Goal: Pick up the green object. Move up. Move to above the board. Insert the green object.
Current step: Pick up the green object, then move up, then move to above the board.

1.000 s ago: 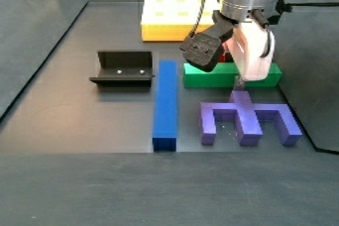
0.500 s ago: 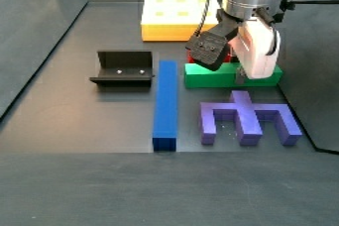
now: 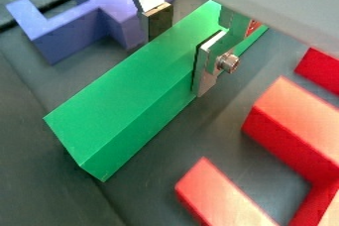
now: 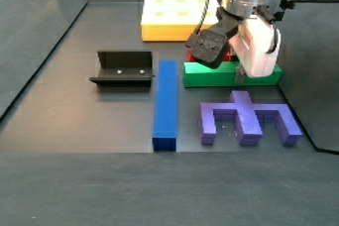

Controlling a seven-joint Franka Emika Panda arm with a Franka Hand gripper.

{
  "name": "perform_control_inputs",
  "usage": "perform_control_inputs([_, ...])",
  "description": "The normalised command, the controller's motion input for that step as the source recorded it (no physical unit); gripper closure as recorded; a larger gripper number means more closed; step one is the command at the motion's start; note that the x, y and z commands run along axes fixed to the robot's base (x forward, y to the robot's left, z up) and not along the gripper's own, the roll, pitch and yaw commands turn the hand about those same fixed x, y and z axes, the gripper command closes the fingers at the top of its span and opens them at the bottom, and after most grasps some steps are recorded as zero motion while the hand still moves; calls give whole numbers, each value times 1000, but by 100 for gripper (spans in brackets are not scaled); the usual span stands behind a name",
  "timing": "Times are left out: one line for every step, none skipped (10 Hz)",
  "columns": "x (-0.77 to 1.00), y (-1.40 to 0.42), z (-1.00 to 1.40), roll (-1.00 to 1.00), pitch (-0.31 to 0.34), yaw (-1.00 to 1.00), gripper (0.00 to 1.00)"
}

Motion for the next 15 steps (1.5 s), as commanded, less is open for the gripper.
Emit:
perform_control_inputs([0, 0, 0, 0, 0, 0, 100])
perform_control_inputs([0, 0, 0, 0, 0, 0, 100])
perform_control_inputs([0, 0, 0, 0, 0, 0, 100])
perform_control_inputs([0, 0, 0, 0, 0, 0, 100])
perform_control_inputs([0, 0, 0, 0, 0, 0, 100])
perform_control_inputs([0, 0, 0, 0, 0, 0, 100])
perform_control_inputs([0, 0, 0, 0, 0, 0, 100])
perform_control_inputs([0, 0, 833, 0, 0, 0, 100])
perform_control_inputs([-24, 6, 821, -4, 27, -28, 100])
perform_control_inputs([-62, 8, 640, -5, 77, -32, 100])
perform_control_inputs([0, 21, 266, 11, 60, -20, 100])
perform_control_inputs([0, 0, 1400, 0, 0, 0, 100])
perform_control_inputs([-10, -5, 1400, -9, 12, 9, 100])
perform_control_inputs([-42, -7, 1400, -3, 27, -1, 100])
perform_control_inputs([-19, 3, 1400, 19, 3, 1, 100])
